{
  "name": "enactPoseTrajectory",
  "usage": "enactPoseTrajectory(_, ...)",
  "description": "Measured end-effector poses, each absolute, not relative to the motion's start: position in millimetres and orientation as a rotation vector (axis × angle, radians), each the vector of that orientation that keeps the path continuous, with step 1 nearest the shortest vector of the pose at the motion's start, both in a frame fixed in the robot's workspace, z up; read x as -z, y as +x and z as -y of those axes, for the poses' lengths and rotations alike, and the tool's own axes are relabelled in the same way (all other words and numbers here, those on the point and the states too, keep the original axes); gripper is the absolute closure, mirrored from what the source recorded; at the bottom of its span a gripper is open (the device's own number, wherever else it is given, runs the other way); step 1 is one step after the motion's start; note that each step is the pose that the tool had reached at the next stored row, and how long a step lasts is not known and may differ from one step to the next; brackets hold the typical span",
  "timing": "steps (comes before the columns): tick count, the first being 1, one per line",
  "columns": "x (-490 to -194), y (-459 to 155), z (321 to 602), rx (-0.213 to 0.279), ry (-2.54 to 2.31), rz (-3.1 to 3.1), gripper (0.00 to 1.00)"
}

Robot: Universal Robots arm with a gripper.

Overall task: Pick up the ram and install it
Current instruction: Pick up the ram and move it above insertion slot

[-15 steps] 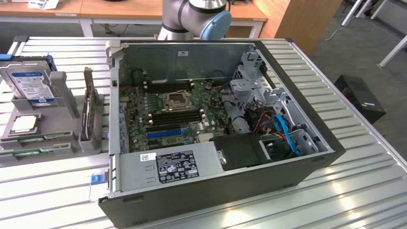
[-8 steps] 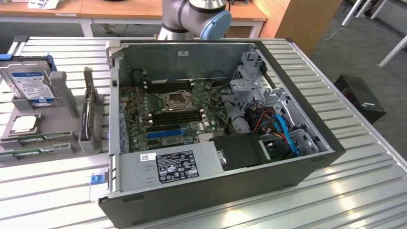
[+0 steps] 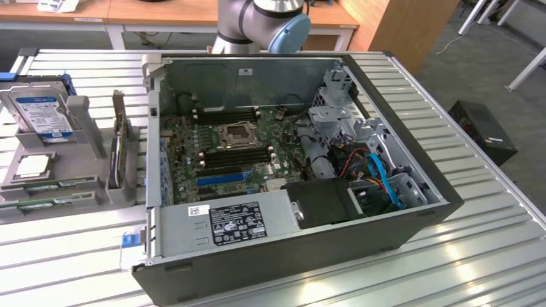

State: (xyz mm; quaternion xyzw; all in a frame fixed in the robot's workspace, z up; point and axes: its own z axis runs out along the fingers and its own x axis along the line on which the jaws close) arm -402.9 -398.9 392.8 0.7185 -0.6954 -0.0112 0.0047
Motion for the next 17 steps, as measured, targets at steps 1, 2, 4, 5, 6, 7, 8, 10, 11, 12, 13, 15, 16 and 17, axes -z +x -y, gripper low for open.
enactPoseTrajectory(1,-393,-403,399,0.035,2.25,2.178,0.69)
enactPoseTrajectory(2,-393,-403,399,0.035,2.25,2.178,0.69)
enactPoseTrajectory(4,-393,-403,399,0.035,2.25,2.178,0.69)
enactPoseTrajectory(5,-393,-403,400,0.035,2.25,2.178,0.69)
enactPoseTrajectory(6,-393,-403,401,0.035,2.25,2.178,0.69)
enactPoseTrajectory(7,-393,-403,402,0.035,2.25,2.178,0.69)
enactPoseTrajectory(8,-393,-403,403,0.035,2.25,2.178,0.69)
enactPoseTrajectory(10,-393,-403,406,0.035,2.25,2.178,0.69)
enactPoseTrajectory(11,-393,-403,407,0.035,2.25,2.178,0.69)
enactPoseTrajectory(12,-393,-403,408,0.035,2.25,2.178,0.69)
enactPoseTrajectory(13,-393,-403,409,0.035,2.25,2.178,0.69)
enactPoseTrajectory(15,-393,-403,411,0.035,2.25,2.178,0.69)
enactPoseTrajectory(16,-393,-403,412,0.035,2.25,2.178,0.69)
enactPoseTrajectory(17,-393,-403,413,0.035,2.25,2.178,0.69)
